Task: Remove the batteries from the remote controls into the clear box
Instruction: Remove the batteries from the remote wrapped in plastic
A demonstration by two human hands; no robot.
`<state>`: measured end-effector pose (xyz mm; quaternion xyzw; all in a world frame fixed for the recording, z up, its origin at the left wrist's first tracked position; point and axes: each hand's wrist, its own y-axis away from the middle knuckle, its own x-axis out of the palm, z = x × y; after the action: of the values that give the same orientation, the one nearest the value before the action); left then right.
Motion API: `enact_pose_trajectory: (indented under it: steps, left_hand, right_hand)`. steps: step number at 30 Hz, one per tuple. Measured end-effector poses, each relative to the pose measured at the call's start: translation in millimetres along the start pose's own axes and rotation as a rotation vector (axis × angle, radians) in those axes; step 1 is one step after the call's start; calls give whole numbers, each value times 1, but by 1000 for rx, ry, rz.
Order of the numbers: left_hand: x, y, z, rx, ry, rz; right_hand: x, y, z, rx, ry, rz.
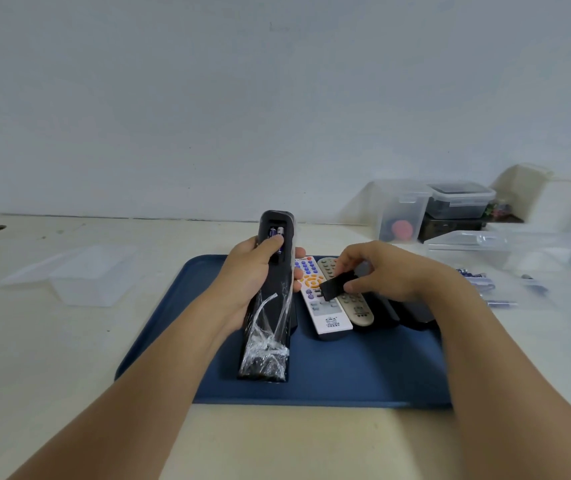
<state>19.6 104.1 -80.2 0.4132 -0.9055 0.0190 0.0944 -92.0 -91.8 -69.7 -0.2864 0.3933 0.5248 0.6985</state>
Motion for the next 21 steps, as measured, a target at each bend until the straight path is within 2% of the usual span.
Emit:
enact_pose_trajectory:
  steps: [4, 7, 10, 16, 18, 21]
  left_hand:
    - [-1, 1, -2, -53, 85, 43]
    - [-2, 0, -4, -39, 95, 80]
    - [0, 2, -4, -41, 127, 81]
    - [4, 4, -3, -28, 168, 116]
    - [3, 2, -1, 7, 148, 113]
    - [2, -1, 2, 52, 56, 54]
  right_hand:
    - [-12, 10, 1, -73, -375, -49]
    - [-14, 11, 11, -173, -644, -188]
    - [-3, 3, 27, -199, -803, -316]
    - [7, -3, 29, -123, -878, -414]
    - [9, -5, 29, -84, -833, -376]
    - [14, -4, 31, -41, -743, -221]
